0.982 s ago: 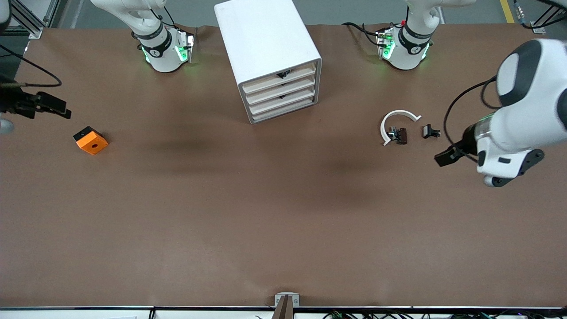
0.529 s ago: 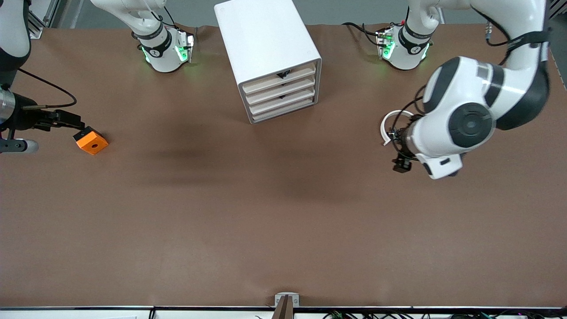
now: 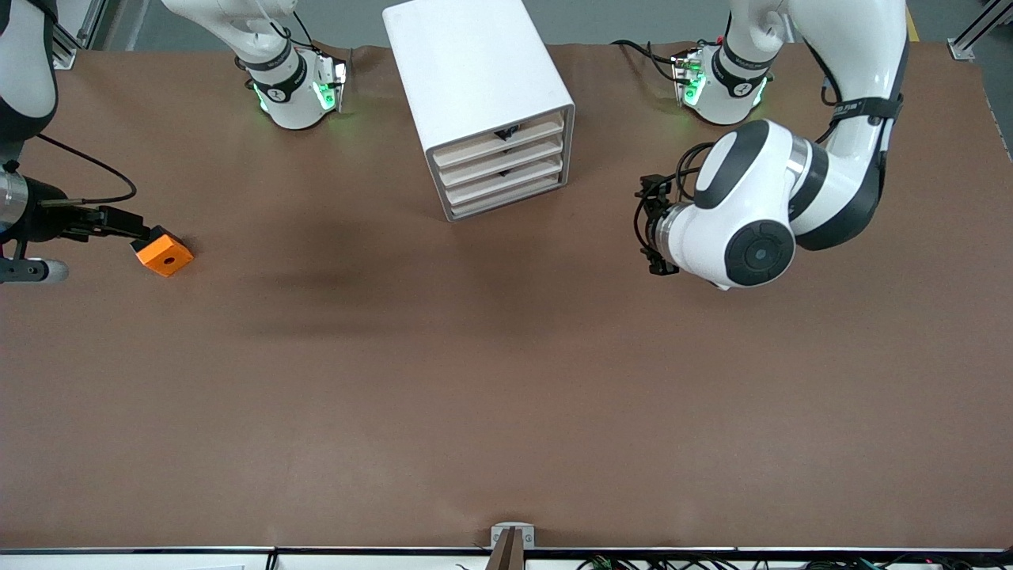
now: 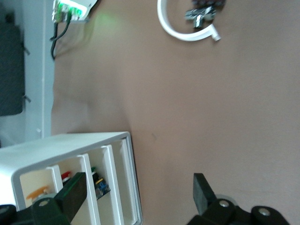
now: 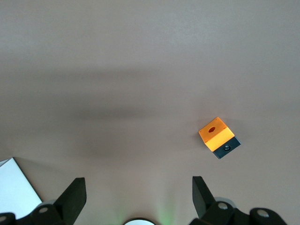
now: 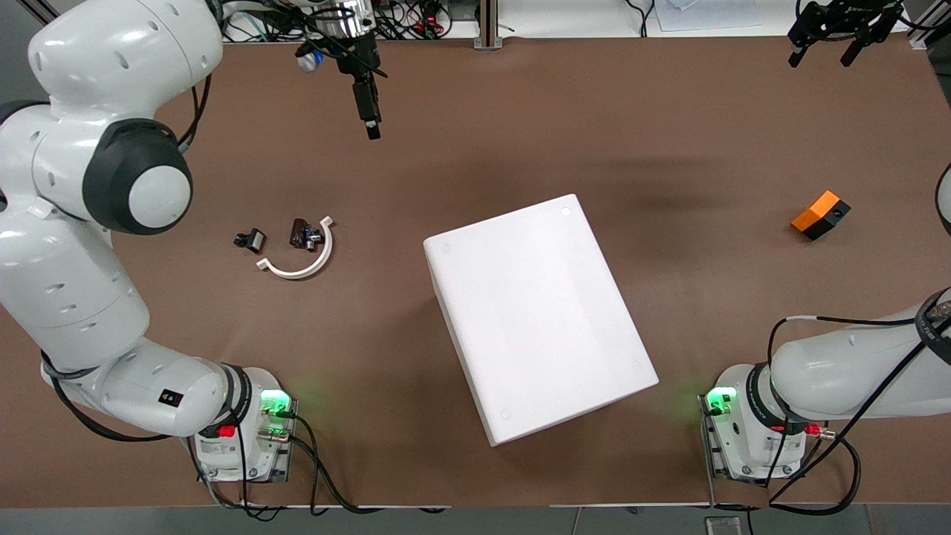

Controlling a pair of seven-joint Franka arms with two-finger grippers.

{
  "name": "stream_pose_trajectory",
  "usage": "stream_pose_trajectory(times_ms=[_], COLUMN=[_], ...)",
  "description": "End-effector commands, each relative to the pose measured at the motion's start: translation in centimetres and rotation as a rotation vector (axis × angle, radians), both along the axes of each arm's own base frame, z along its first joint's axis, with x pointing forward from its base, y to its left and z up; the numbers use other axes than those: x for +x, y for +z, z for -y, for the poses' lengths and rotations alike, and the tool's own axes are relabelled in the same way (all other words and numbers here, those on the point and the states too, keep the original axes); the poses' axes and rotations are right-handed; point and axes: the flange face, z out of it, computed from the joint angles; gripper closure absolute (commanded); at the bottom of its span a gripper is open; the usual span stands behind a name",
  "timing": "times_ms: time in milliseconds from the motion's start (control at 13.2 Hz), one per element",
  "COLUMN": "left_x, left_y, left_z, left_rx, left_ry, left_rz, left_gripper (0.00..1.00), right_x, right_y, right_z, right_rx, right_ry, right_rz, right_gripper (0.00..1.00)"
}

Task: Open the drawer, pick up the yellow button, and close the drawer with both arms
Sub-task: 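Move the left gripper toward the handle of the white cabinet's drawer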

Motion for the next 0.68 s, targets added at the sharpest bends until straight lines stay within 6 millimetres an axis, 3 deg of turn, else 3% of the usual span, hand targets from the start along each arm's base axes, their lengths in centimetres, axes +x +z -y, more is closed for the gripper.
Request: stream_pose_trajectory(times_ms=[0, 378, 604], left_x=[-1.0, -2.4, -3.0], left_y=[-1.1, -5.6, -5.9], left_z=[2.8, 4.4, 5.5], left_rx=[0.029, 0.133, 0.083], left_ry=[0.024, 0.171, 0.190], left_rz=[-0.051, -0.258, -0.326], left_gripper=[0.00, 0.00, 0.00], right_x=[0.7, 0.7, 0.6], right_y=[0.1, -0.4, -0.4], right_z=[0.7, 1.5, 1.3], right_rx=[-0.009, -0.006, -0.005], right_ry=[0.006, -0.008, -0.015], right_rz=[0.000, -0.012, -0.013], right_gripper=[0.00, 0.00, 0.00])
